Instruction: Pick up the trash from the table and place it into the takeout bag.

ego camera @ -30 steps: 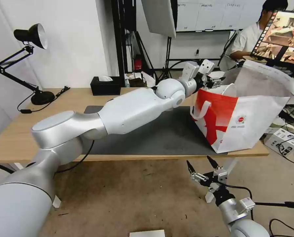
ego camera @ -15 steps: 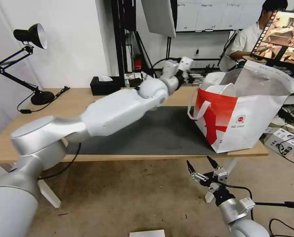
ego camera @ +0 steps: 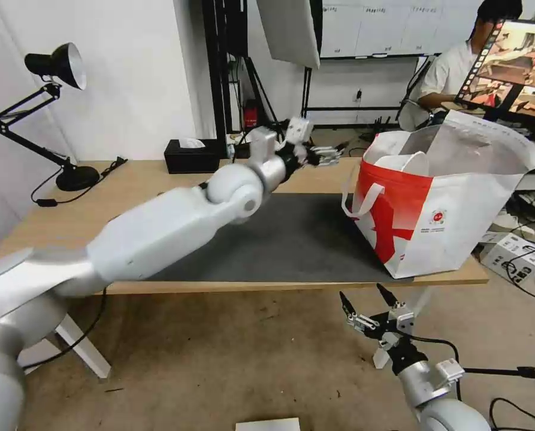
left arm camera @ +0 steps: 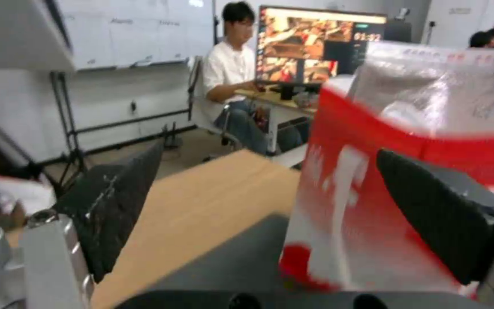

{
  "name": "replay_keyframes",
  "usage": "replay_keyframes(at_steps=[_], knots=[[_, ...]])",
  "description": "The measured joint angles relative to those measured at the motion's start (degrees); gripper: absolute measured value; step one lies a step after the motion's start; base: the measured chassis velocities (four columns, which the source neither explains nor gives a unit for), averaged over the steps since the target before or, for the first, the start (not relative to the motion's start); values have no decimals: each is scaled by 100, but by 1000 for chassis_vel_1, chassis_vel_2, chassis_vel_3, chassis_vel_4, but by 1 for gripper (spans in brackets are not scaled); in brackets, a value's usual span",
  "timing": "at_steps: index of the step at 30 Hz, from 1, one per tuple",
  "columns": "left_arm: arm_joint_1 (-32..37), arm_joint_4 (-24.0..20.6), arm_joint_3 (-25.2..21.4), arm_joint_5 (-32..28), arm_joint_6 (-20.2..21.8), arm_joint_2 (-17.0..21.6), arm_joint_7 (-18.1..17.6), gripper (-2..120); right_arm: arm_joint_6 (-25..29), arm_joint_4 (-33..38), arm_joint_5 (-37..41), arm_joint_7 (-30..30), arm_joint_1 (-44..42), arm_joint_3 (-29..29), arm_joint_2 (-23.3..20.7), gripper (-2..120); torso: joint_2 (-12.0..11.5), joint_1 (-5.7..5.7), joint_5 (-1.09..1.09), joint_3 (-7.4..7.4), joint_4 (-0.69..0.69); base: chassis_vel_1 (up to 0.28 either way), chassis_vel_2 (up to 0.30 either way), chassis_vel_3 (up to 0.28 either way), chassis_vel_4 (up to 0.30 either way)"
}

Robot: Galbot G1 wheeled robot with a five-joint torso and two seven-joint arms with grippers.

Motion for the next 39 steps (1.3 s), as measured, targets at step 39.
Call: replay_keyframes(at_steps=[39], knots=[[8644, -1754, -6936, 3388, -2494, -418, -35, 100, 0, 0, 0, 0, 0, 0, 0, 100, 0, -1, 2, 0, 1, 0, 0, 0, 0]])
